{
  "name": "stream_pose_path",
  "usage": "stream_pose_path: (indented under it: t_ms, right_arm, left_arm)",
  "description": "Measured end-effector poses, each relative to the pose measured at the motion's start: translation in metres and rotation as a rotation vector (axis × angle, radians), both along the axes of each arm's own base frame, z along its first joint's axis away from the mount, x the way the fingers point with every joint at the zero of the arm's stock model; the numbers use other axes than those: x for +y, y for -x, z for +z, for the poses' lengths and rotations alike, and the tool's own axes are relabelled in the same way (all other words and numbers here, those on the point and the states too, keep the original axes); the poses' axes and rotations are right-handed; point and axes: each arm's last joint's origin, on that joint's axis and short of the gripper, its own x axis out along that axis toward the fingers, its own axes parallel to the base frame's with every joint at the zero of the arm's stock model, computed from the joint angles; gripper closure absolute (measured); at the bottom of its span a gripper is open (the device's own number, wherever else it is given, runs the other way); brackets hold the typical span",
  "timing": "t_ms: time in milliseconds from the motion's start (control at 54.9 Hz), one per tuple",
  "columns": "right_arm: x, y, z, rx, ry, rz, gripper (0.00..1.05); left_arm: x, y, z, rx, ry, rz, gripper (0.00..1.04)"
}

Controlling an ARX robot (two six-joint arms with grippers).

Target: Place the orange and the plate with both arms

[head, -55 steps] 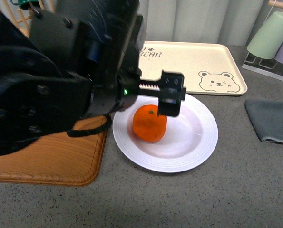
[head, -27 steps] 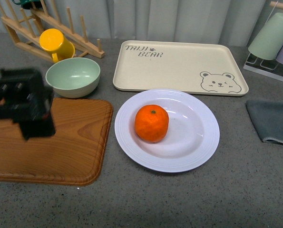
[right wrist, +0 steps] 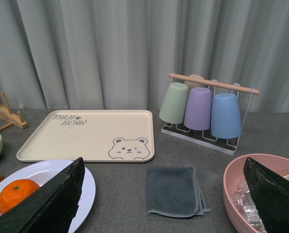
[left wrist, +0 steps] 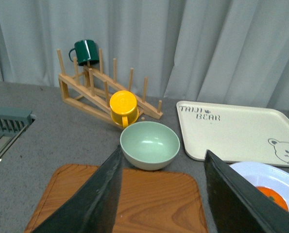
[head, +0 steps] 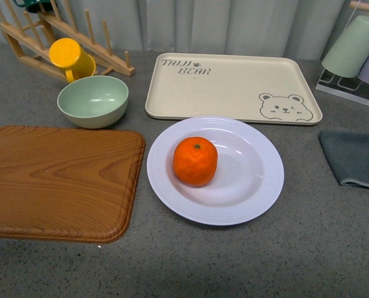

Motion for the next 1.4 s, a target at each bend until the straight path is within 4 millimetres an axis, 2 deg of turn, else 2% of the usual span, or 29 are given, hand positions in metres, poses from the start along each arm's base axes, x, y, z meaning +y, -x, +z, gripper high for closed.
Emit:
stream_pose_path:
  t_ms: [164, 255, 437, 565, 1294, 1403]
  right_arm:
    - [0.000, 0.000, 0.000, 0.000, 0.000, 0.002, 0.09]
    - [0.000, 0.000, 0.000, -0.001, 0.000, 0.002, 0.09]
    - [0.000, 0.000, 0.000, -0.001, 0.000, 0.002, 0.09]
    - [0.000, 0.000, 0.000, -0.001, 0.000, 0.001, 0.09]
    - [0.000, 0.000, 0.000, -0.001, 0.000, 0.001, 0.09]
    - [0.000, 0.000, 0.000, -0.001, 0.000, 0.001, 0.09]
  left_arm:
    - [0.013, 0.011, 0.009, 0.015, -0.027, 0.006, 0.88]
    - [0.018, 0.017, 0.012, 0.006, -0.027, 0.006, 1.01]
    - [0.024, 0.025, 0.016, -0.008, -0.033, 0.007, 1.01]
    - [0.036, 0.032, 0.019, -0.017, -0.034, 0.020, 1.01]
    - [0.036, 0.048, 0.019, -0.020, -0.035, 0.010, 1.01]
    - [0.036, 0.057, 0.014, 0.014, -0.035, 0.009, 1.01]
